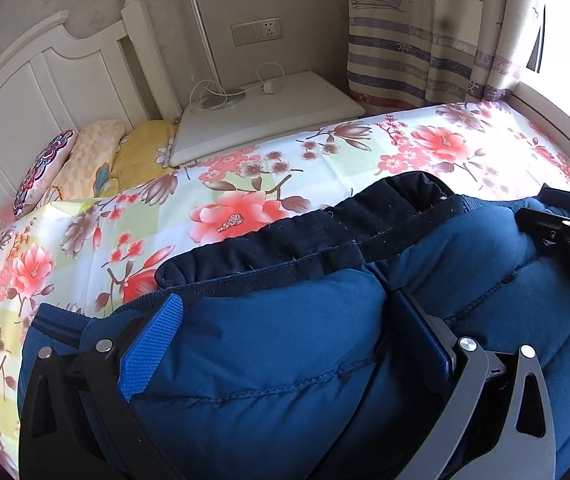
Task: Fold large clothes
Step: 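Lower the folded hem onto the jacket body with both tools, then open both tools and press the folded jacket flat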
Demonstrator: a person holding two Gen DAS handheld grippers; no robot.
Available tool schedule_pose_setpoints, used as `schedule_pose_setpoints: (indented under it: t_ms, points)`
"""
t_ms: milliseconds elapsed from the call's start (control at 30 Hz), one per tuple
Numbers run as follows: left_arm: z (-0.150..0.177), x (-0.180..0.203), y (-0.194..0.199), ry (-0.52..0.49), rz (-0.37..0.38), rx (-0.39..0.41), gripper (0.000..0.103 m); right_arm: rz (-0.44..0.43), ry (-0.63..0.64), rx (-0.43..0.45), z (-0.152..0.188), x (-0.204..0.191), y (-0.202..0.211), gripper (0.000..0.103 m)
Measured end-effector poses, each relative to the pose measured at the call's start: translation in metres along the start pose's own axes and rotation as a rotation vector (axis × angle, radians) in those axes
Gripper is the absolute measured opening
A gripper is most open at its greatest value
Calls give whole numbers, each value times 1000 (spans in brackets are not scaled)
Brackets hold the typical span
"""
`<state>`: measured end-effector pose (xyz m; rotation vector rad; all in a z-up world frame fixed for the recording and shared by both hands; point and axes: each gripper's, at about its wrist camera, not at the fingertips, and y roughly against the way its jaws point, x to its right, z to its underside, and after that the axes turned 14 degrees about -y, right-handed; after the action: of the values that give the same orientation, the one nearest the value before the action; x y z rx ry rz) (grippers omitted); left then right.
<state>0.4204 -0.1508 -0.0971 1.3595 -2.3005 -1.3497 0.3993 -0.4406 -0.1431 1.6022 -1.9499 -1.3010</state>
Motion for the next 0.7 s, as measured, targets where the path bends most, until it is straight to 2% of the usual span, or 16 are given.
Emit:
schedule_pose_setpoints:
  t_ms: [100, 200, 300, 400, 467, 533, 600, 700]
  points:
    - [-1, 0, 1, -5, -2, -17, 99, 46, 34, 1, 0, -7, 1, 74]
    - [2, -10, 19, 14, -15, -54, 99, 167, 100, 9, 0, -26, 20, 74]
    - [18, -26, 59, 54, -10, -2, 99, 5, 157, 105, 22, -60, 77, 75]
    - [41, -27, 78, 38, -24, -7, 99, -38, 296, 96, 58, -97, 94, 75]
    - [60, -19, 66, -10, -80, -50, 99, -47, 384, 67, 83, -117, 82, 78]
    - [77, -22, 54, 36, -35, -39, 99, -18, 406, 63, 101, -124, 61, 82]
    - [81, -32, 55, 95, -18, -24, 99, -7, 399, 76, 103, -125, 58, 82]
    - [80, -34, 57, 92, -36, -40, 99, -27, 360, 48, 99, -115, 62, 82]
